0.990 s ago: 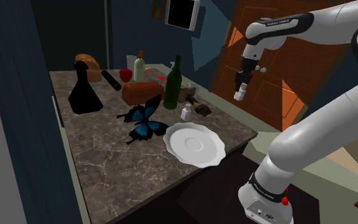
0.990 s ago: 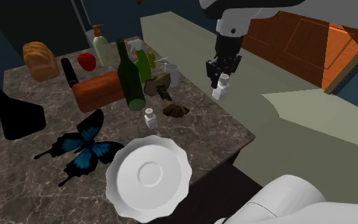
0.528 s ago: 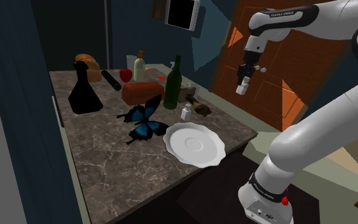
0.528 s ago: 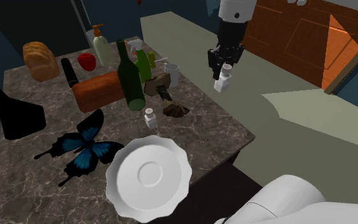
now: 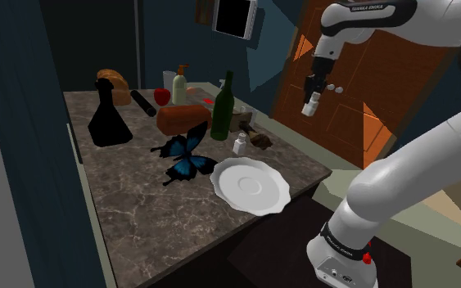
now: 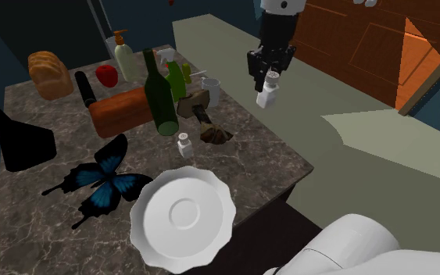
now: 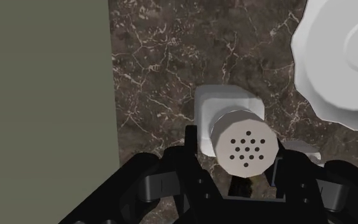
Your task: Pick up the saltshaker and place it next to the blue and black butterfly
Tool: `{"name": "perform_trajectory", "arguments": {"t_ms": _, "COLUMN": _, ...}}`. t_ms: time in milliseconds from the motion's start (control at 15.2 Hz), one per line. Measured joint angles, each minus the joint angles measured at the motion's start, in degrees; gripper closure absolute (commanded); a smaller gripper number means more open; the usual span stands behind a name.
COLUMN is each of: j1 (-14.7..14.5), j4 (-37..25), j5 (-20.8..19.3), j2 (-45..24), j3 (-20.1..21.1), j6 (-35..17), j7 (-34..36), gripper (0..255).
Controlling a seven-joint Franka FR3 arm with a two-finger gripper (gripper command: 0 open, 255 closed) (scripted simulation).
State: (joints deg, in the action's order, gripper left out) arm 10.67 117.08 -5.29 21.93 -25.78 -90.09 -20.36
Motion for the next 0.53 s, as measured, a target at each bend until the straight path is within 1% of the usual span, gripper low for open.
{"name": "perform_trajectory", "arguments": {"t_ms": 528, "j1": -4.2, "j4": 1.8, "j5": 4.0, "j2": 0.1, "j3": 8.0, "j6": -1.6, "j7": 11.2, "gripper": 255}}
